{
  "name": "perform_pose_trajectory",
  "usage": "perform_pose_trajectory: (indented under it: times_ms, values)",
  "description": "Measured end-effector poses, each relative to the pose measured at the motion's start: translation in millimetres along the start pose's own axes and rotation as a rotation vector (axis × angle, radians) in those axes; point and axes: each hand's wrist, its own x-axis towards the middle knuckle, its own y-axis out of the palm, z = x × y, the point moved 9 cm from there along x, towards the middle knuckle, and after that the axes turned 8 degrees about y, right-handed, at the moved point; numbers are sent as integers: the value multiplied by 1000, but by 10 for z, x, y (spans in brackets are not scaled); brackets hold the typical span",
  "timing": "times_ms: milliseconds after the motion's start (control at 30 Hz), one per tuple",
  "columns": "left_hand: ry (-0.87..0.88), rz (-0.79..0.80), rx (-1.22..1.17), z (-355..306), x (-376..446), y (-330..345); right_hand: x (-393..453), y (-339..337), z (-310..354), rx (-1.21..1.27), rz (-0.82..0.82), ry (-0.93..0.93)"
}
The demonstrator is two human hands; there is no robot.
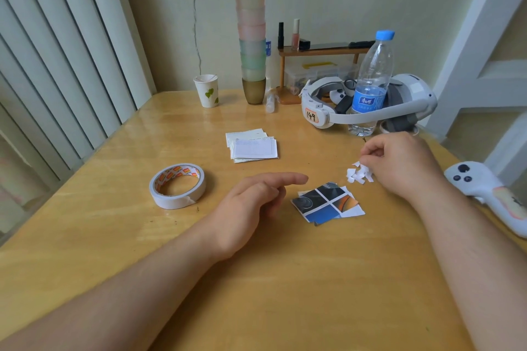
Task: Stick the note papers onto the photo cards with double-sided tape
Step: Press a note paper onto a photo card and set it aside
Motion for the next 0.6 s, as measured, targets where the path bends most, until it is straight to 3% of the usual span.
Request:
perform_pose_trajectory:
  times_ms: [167, 367, 600]
  values:
    - [-7, 6, -11, 13, -1, 4, -113, 156, 144, -30, 172, -43]
    - [-6, 3, -34, 26, 5, 9, -267, 450, 300, -262, 357, -155]
    - [-8, -3, -52, 42, 7, 6, -312, 518, 344, -211, 363, -191]
